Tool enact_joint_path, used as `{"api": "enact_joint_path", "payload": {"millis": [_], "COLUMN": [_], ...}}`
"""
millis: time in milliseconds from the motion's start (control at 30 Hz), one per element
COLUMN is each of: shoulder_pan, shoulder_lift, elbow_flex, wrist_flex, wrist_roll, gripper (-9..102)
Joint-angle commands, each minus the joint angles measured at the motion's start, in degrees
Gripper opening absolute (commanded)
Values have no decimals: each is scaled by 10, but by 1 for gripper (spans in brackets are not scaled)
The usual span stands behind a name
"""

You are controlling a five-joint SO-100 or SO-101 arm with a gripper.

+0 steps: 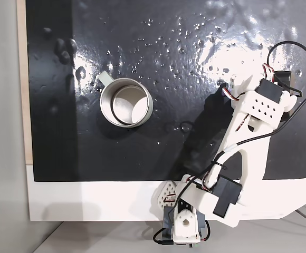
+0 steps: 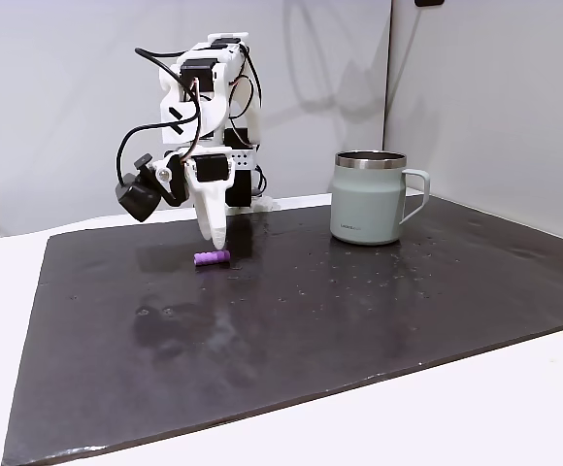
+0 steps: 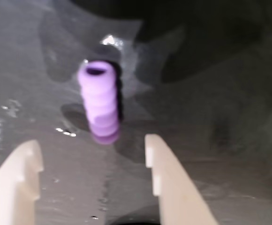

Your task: Grasp a pengrip and put it in the cup.

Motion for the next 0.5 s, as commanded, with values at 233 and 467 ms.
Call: {"api": "enact_joint_path", "payload": {"millis": [233,467], "shoulder_pan": [9,22], "shoulder_lift": [-25,-44], "elbow_flex": [-1,2], "wrist_flex": [-32,-41], "wrist_roll": [-18,-32], "gripper": [22,19]}}
